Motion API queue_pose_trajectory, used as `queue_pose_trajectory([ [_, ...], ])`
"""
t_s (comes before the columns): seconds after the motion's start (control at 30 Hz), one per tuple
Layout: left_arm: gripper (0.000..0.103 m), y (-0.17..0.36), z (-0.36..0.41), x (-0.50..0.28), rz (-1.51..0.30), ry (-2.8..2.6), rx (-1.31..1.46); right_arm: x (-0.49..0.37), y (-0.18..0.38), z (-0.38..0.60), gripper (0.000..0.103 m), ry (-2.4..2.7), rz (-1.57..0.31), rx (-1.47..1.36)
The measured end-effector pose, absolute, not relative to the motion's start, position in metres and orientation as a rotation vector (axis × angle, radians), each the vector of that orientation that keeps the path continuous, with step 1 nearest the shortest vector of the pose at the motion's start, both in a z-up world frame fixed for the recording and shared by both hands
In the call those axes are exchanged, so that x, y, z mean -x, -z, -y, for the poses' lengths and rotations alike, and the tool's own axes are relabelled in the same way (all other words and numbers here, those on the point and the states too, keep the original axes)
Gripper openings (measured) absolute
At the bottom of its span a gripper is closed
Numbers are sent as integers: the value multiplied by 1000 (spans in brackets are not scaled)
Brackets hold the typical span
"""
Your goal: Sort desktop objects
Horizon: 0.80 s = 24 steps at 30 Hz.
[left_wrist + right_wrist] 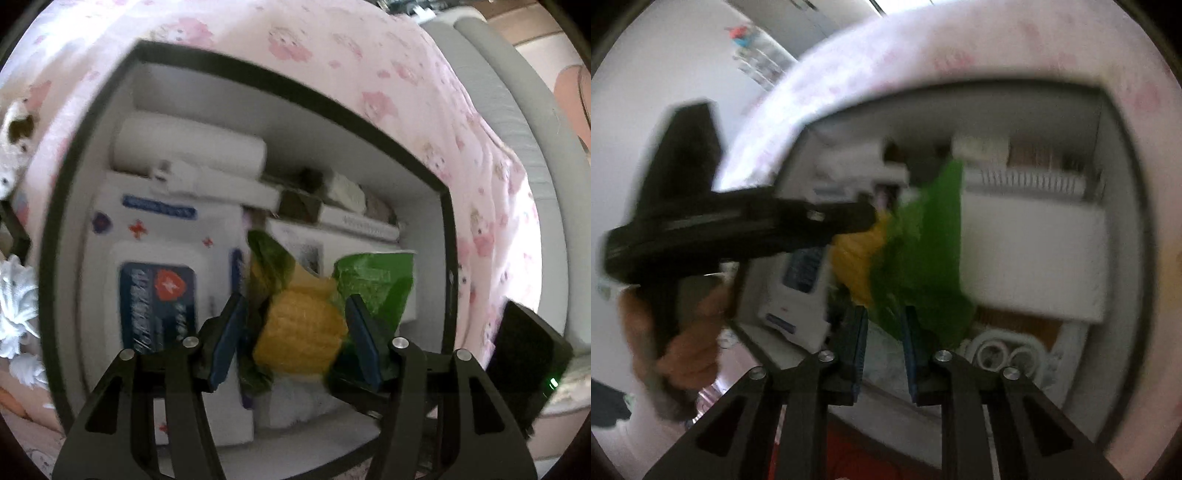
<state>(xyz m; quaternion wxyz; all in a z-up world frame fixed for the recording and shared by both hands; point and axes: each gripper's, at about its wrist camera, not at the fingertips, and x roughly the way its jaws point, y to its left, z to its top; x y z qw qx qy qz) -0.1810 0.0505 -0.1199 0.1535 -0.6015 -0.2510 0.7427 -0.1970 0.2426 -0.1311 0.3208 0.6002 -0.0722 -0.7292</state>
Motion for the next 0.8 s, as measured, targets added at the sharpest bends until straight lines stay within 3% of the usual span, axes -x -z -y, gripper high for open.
queue_pose_trajectory([
  [0.27, 56, 119, -42, 173, 852, -2069, 1664, 205, 127, -250, 16, 2053, 221, -1520],
  [0.5, 55, 84, -58, 163, 739, -2146, 1560, 208, 102, -242, 20, 2151, 238, -1367],
  [0.57, 54, 86, -64, 174, 706, -2175, 1564, 211, 105, -243, 20, 2187, 208, -1403],
  [0.67, 50, 88, -62, 181, 797, -2077, 1522, 213, 115, -255, 20, 2250, 158, -1491],
  [0.8, 50, 85, -61, 189, 674, -2235, 1557, 210, 113, -271, 20, 2167, 228, -1525],
])
